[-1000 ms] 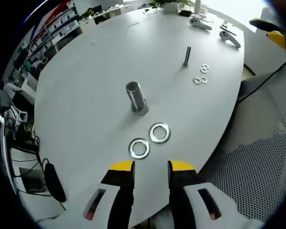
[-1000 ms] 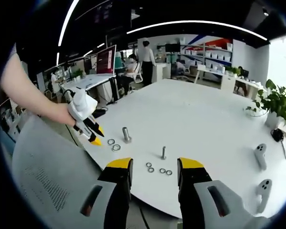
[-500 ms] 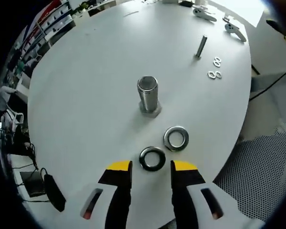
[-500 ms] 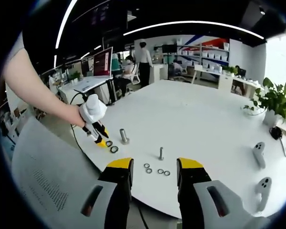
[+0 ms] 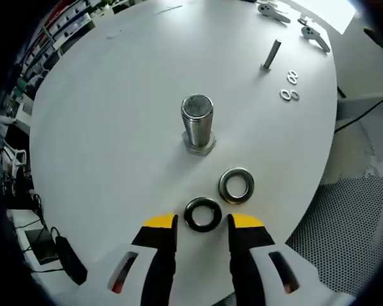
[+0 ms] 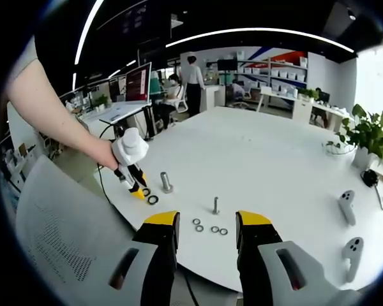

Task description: Place the washer onto the threaded stud by aligning its center hole with the stud, sliding it down to the base, and recovering from edge contact or off-axis alignment until the washer reaches the visible bottom stop.

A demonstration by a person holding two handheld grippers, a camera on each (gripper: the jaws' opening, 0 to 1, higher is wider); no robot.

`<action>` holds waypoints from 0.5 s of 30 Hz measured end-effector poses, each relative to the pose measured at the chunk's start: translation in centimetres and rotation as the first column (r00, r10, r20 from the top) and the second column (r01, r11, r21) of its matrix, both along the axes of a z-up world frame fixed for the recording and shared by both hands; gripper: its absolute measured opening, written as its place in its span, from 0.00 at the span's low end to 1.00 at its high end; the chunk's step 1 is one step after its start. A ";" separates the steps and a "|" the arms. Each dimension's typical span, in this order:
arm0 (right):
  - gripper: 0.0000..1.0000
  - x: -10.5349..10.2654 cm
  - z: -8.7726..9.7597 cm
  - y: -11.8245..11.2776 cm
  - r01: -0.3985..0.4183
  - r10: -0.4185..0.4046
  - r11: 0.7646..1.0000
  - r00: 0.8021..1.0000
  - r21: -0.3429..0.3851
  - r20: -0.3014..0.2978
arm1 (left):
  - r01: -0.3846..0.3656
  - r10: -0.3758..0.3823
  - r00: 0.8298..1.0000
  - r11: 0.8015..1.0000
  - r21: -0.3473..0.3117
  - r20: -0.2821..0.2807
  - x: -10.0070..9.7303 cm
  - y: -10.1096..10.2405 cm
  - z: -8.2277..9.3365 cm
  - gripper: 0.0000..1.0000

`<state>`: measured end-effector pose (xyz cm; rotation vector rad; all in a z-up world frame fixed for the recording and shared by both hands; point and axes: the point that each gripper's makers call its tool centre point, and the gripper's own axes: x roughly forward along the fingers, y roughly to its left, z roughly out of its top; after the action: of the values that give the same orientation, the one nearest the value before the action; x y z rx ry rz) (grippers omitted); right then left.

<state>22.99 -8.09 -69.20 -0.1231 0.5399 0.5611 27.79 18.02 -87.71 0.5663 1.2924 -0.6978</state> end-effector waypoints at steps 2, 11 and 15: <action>0.37 0.0 0.0 0.0 0.000 0.000 1.000 1.000 -0.004 -0.001 | 0.007 -0.007 1.000 1.000 0.014 -0.017 0.0 0.0 0.0 0.30; 0.37 -0.1 -0.1 0.0 0.000 0.000 1.000 1.000 -0.013 -0.003 | 0.058 -0.054 0.997 0.996 0.063 -0.058 0.5 0.3 -0.1 0.21; 0.37 0.0 -0.1 -0.1 0.004 -0.004 1.000 1.000 -0.014 -0.002 | 0.097 -0.089 0.992 0.992 0.087 -0.086 0.3 0.0 -0.1 0.21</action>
<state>22.97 -8.18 -69.32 -0.1352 0.5456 0.5535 28.10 18.02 -87.84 0.6815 1.3861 -0.7486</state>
